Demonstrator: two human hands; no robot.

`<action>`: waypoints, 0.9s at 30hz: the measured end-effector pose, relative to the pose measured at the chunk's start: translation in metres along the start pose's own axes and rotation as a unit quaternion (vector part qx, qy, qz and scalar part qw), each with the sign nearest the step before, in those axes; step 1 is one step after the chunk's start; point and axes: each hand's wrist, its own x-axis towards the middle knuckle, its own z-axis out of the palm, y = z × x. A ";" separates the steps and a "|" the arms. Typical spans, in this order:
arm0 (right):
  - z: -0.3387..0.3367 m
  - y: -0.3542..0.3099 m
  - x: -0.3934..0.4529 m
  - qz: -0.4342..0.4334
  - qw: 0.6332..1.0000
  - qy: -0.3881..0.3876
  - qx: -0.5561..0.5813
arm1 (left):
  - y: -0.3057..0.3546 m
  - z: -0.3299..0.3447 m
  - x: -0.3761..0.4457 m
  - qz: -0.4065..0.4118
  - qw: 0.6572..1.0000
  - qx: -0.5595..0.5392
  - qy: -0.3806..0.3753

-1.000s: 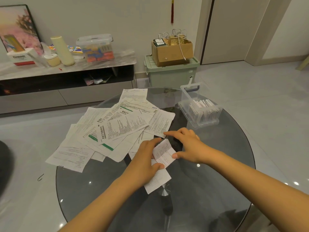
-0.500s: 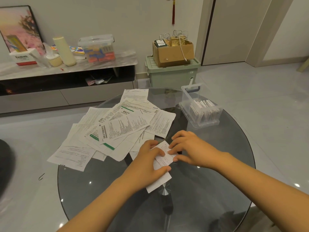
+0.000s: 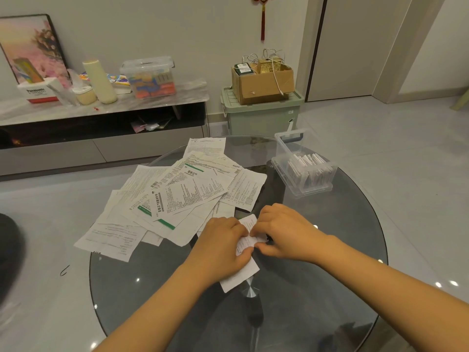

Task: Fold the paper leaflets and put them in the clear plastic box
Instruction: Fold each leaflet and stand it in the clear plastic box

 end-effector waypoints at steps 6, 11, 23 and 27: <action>0.003 -0.001 0.002 0.013 1.000 0.014 -0.019 | -0.001 -0.002 0.003 0.023 1.000 0.000 0.002; 0.002 -0.005 0.002 0.103 0.992 0.004 0.070 | 0.000 -0.003 0.003 -0.060 0.993 -0.095 0.047; 0.011 0.002 0.010 0.131 0.987 0.029 0.092 | -0.012 0.007 0.005 -0.070 0.993 -0.096 0.022; 0.007 0.001 0.010 0.091 0.994 0.008 0.052 | -0.014 0.001 0.007 -0.032 0.999 -0.026 0.008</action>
